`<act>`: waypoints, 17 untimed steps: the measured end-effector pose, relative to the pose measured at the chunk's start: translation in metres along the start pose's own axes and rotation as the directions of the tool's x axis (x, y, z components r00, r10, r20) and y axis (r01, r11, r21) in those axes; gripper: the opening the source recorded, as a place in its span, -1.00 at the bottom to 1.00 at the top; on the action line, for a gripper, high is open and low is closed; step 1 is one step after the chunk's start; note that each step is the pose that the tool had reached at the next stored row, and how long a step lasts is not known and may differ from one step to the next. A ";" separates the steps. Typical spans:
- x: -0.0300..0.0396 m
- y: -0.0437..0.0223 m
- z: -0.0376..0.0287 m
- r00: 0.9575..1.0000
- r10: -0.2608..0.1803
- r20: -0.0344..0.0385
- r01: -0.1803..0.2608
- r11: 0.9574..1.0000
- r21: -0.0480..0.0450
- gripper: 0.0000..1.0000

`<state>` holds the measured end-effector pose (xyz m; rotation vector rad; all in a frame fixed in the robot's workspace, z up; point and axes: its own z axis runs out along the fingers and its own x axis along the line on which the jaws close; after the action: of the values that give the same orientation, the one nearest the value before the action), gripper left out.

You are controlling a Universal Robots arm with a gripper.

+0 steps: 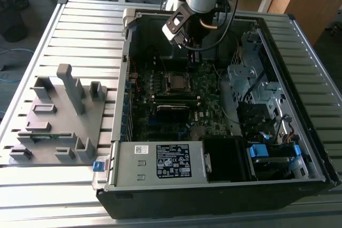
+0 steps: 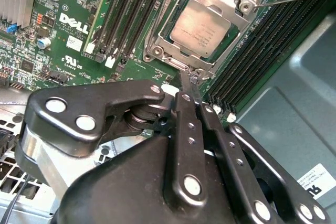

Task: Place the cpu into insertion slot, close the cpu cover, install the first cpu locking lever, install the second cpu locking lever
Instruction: 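Close the cpu cover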

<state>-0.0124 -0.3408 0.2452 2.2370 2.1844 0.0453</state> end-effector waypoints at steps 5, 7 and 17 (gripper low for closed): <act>-0.0001 -0.0012 0.0014 1.000 0.000 0.000 0.000 1.000 0.000 -0.80; -0.0001 -0.0035 0.0020 1.000 0.000 0.000 0.000 1.000 0.000 -0.80; 0.0003 -0.0139 0.0067 1.000 0.000 0.001 0.000 1.000 0.000 -0.80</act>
<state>-0.0260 -0.3401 0.2381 2.2368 2.1842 0.0446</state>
